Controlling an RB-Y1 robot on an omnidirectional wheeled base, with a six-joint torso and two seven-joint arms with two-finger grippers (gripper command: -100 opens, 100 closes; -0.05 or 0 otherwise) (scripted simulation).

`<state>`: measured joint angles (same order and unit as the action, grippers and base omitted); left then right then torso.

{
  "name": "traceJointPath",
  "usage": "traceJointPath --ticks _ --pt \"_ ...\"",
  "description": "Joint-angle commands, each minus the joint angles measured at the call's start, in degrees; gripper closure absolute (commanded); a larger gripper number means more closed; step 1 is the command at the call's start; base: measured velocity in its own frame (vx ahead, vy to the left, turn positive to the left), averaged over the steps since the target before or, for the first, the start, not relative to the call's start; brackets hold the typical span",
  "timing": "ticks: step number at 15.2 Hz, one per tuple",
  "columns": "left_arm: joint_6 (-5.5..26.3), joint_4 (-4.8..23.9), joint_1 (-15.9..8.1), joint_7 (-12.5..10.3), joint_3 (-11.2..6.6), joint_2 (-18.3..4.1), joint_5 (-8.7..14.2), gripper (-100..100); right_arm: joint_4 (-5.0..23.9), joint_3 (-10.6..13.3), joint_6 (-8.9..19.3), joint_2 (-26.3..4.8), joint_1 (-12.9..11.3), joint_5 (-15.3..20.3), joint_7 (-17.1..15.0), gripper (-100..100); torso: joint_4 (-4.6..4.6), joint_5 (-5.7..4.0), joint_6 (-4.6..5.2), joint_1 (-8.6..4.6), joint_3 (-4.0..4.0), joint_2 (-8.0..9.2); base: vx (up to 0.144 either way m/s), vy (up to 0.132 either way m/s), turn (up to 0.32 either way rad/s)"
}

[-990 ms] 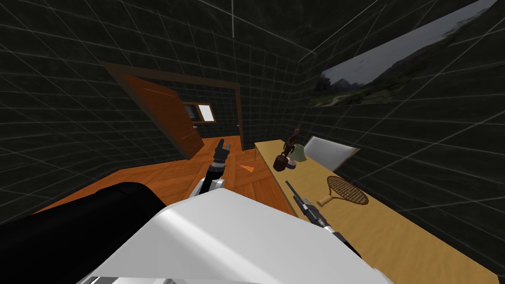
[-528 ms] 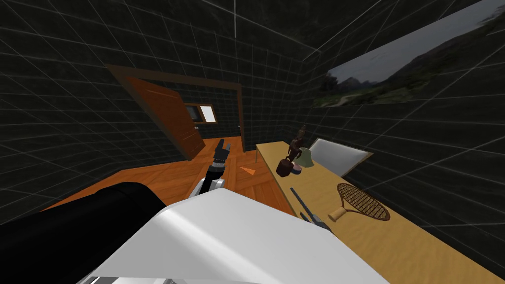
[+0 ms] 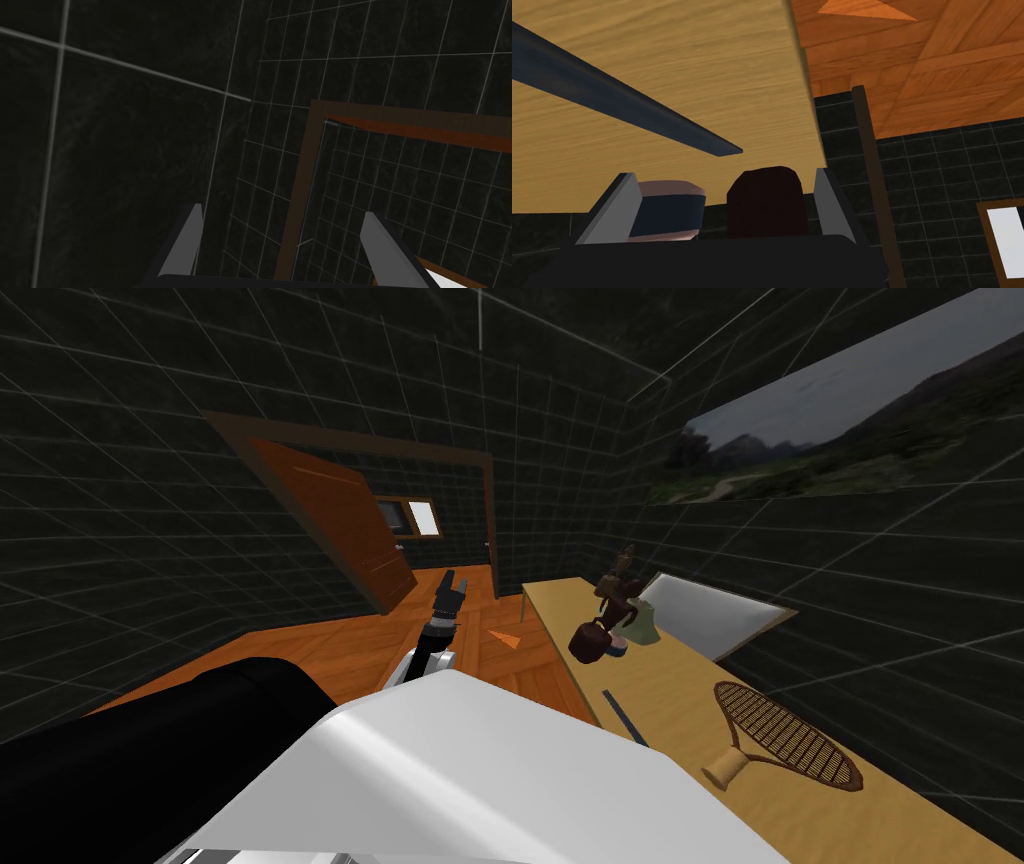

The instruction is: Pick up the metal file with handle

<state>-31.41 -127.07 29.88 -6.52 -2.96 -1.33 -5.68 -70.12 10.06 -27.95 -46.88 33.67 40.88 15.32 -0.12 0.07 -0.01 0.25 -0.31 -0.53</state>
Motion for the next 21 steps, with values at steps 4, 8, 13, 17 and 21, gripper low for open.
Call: traceJointPath --ticks 4,8,13,17,21 --pt "0.0 0.0 0.0 0.0 0.0 0.0 0.0 0 5.4 0.7 -0.4 -1.3 -0.2 2.3 0.9 -100 0.02 -0.01 0.01 -0.04 0.05 0.1 0.099 0.036 0.027" --pt "0.0 0.0 0.0 0.0 0.0 0.0 0.0 0 9.9 2.0 -0.2 -3.4 0.2 5.5 1.6 -100 0.02 -0.02 0.0 -0.07 0.07 0.12 0.097 0.029 0.045" --pt "0.0 0.0 0.0 0.0 0.0 0.0 0.0 0 13.3 2.7 -0.1 -4.3 0.3 7.0 1.9 -100 0.04 0.0 0.02 0.0 0.12 0.2 0.092 0.043 0.017" --pt "0.0 0.0 0.0 0.0 0.0 0.0 0.0 0 17.5 4.0 0.1 -5.6 0.6 9.9 2.6 -100 0.03 -0.01 0.01 -0.05 0.08 0.15 0.1 0.029 0.039" --pt "0.0 0.0 0.0 0.0 0.0 0.0 0.0 0 20.3 4.6 0.2 -6.1 0.7 11.3 2.9 -100 0.02 0.0 0.02 0.0 0.06 0.11 0.114 0.039 0.016"
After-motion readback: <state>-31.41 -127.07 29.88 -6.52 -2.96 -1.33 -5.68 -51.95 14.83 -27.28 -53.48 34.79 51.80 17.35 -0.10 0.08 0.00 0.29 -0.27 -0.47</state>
